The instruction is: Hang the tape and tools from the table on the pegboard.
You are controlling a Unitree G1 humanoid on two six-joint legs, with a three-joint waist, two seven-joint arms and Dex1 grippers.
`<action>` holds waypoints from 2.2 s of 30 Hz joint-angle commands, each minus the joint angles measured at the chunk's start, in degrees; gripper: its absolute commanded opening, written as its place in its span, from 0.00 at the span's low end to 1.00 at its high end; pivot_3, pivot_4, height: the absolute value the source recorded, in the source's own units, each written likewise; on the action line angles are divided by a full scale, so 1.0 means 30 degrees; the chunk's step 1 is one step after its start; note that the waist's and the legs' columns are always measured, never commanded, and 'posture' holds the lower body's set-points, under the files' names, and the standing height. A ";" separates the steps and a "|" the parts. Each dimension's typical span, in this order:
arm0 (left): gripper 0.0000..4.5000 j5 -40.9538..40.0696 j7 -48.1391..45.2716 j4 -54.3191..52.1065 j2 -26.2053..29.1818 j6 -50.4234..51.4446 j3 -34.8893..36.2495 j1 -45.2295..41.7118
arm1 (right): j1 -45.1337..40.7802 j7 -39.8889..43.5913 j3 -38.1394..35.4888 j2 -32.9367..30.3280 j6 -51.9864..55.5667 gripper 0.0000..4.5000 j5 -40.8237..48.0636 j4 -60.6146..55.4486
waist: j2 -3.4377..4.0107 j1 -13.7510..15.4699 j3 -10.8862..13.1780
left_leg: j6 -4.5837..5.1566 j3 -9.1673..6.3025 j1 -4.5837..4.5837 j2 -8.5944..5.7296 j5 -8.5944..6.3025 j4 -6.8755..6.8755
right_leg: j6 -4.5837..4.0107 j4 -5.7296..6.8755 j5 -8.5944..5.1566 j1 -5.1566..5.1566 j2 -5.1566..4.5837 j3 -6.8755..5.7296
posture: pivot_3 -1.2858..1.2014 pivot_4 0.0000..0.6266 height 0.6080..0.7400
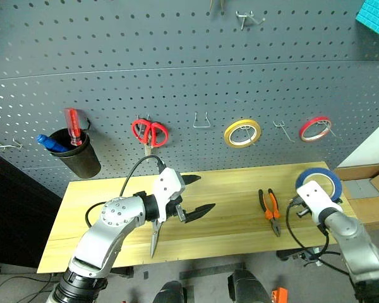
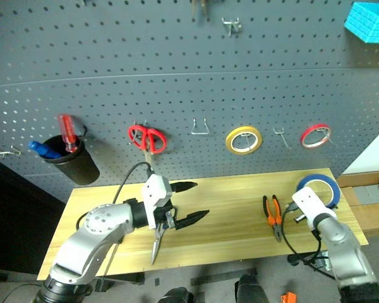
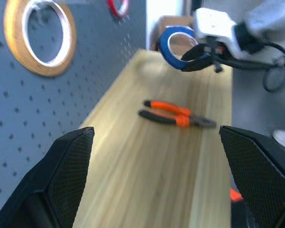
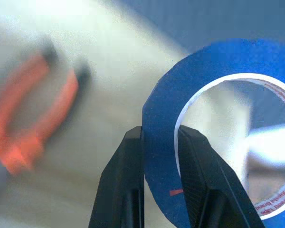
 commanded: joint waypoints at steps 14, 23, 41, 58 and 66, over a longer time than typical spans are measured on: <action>1.00 -0.1440 0.2369 -0.0376 -0.1493 0.0192 0.1726 -0.0889 | -0.4690 0.0277 0.0082 0.1757 -0.4165 0.15 0.1358 0.0536 | -0.0006 0.0048 0.0004 | 0.0003 -0.0014 -0.0006 -0.0013 0.0000 0.0165 | 0.0005 -0.0023 0.0078 0.0084 0.0017 -0.0034 | 0.49 0.24 1.00; 1.00 -0.1387 0.2757 -0.0329 -0.1135 0.0236 0.2038 -0.0496 | -0.6431 0.0819 -0.0295 0.1757 -0.4795 0.51 0.2284 0.4332 | -0.0005 0.0043 0.0004 | 0.0006 -0.0016 -0.0012 -0.0011 -0.0002 0.0160 | 0.0004 -0.0026 0.0079 0.0073 0.0015 -0.0036 | 0.49 0.24 1.00; 1.00 0.1245 -0.0201 0.2964 0.2811 -0.3019 0.1633 0.1210 | -0.6147 0.1102 -0.0772 0.3766 1.1088 0.99 0.4225 0.4327 | 0.0018 0.0027 0.0005 | 0.0030 -0.0004 -0.0004 -0.0001 0.0016 0.0173 | -0.0034 -0.0023 0.0168 0.0061 0.0025 -0.0032 | 0.49 0.24 1.00; 1.00 0.1346 0.0173 0.2624 0.2528 -0.2946 0.1603 0.1514 | -0.7211 -0.0157 0.0226 0.4638 1.1872 0.99 0.4044 0.7658 | 0.0020 0.0022 0.0001 | 0.0027 0.0001 -0.0024 -0.0006 0.0017 0.0170 | -0.0034 -0.0020 0.0170 0.0026 0.0019 -0.0028 | 0.50 0.23 1.00; 1.00 0.1043 0.0184 0.2531 0.2412 -0.3344 0.1861 0.1789 | -0.8117 -0.0386 0.0059 0.4725 1.0233 0.99 0.4063 1.0660 | 0.0019 -0.0006 -0.0014 | 0.0028 0.0005 -0.0016 -0.0003 0.0018 0.0175 | -0.0033 -0.0012 0.0174 0.0030 0.0023 -0.0027 | 0.50 0.23 1.00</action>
